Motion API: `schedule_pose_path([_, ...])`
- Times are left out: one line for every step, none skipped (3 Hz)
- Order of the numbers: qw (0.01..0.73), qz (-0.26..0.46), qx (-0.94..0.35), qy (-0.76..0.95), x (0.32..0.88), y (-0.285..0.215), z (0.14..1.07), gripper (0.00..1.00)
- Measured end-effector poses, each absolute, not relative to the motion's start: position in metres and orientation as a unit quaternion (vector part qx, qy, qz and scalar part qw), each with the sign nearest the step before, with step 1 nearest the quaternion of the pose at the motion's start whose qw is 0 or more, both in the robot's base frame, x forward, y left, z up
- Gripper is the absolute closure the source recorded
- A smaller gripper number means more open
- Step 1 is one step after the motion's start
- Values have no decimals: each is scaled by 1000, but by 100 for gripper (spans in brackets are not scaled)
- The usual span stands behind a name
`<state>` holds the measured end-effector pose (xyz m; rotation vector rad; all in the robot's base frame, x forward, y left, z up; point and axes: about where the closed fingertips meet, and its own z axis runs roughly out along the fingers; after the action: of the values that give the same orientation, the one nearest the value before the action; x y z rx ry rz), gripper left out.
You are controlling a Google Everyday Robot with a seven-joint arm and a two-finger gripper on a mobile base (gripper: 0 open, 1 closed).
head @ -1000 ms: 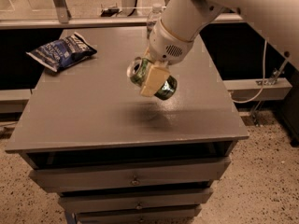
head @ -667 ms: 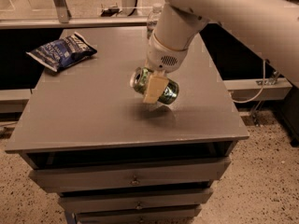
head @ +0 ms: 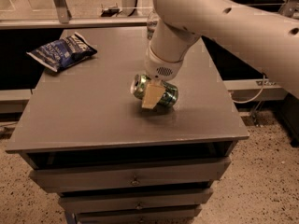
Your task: Knock green can over
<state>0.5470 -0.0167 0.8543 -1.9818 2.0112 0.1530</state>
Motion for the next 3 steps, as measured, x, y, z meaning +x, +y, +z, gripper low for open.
schedule_pose_path([157,52,-689,705,545,-14,845,15])
schedule_pose_path([157,60,-689,705,542,-13,841,0])
schedule_pose_path([159,71,-687,706,540,-14,840,0])
